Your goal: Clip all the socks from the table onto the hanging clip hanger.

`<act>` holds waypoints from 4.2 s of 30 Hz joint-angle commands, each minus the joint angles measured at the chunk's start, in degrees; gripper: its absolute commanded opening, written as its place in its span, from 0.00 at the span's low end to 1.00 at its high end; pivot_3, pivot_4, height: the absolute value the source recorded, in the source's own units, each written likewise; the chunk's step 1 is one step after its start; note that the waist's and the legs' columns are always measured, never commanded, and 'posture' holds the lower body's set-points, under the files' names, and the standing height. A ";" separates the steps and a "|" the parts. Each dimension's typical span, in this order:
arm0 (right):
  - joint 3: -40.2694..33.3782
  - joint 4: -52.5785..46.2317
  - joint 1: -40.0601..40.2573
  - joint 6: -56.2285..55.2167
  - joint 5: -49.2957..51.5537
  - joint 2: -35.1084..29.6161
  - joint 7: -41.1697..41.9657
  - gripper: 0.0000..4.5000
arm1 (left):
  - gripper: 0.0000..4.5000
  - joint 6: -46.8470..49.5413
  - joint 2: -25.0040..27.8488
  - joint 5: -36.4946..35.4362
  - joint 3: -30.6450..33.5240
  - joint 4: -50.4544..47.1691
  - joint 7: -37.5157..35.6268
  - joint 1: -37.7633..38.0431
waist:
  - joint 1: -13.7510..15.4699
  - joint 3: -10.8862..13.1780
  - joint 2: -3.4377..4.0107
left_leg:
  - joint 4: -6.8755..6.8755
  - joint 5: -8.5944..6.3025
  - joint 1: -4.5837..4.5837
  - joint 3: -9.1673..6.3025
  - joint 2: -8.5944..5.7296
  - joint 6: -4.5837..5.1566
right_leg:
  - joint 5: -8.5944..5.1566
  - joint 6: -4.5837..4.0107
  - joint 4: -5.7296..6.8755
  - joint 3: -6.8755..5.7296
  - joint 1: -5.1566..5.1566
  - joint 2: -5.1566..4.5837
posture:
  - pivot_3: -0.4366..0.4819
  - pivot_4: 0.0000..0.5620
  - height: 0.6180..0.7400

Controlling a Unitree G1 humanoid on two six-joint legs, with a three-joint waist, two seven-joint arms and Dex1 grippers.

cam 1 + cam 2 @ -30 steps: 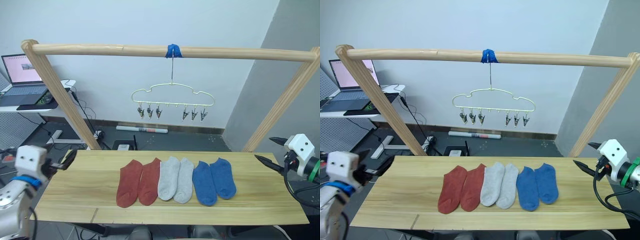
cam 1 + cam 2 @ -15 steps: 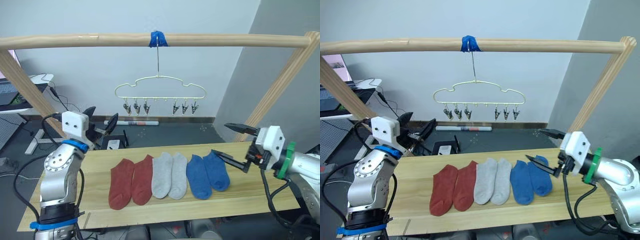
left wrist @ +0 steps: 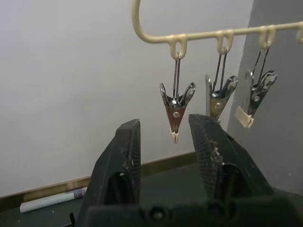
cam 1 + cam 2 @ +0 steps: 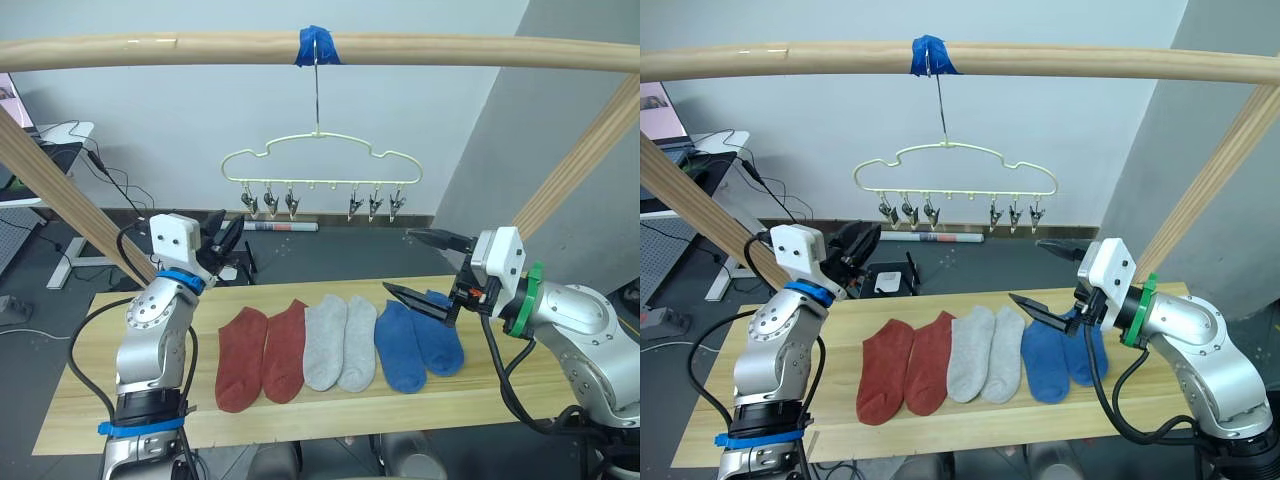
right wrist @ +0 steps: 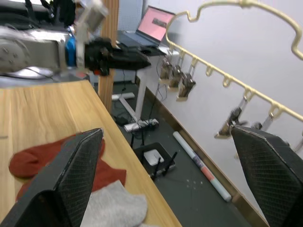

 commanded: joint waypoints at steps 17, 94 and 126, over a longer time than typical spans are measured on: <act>2.21 -4.89 -7.74 6.16 4.39 0.68 -1.36 1.00 | 0.39 -10.11 -3.05 2.04 -0.09 9.95 2.39 -9.09 | -0.21 1.00 -0.19 | -0.02 0.00 -0.06 -0.02 -0.01 0.00 | 0.00 0.01 -0.05 -0.02 -0.04 -0.01 | 0.18 0.40 0.94; -0.51 54.71 1.17 -11.44 -21.48 19.22 -22.40 0.79 | 0.00 5.16 6.89 -4.11 -0.02 -7.12 -4.26 -4.48 | 0.30 4.68 -0.01 | -0.12 -0.02 -0.15 -0.05 -0.01 -0.04 | -0.01 0.02 -0.04 -0.03 -0.15 -0.05 | 0.32 0.54 0.94; 23.70 51.77 -24.52 -18.41 -34.24 36.12 -14.58 0.00 | 0.00 11.02 7.55 -8.29 -0.71 -8.41 -7.50 -5.50 | 0.15 5.45 -0.06 | -0.05 0.10 -1.27 -0.20 -0.04 -0.27 | 0.08 -0.05 0.19 -0.19 -1.38 -0.18 | 0.32 0.51 0.94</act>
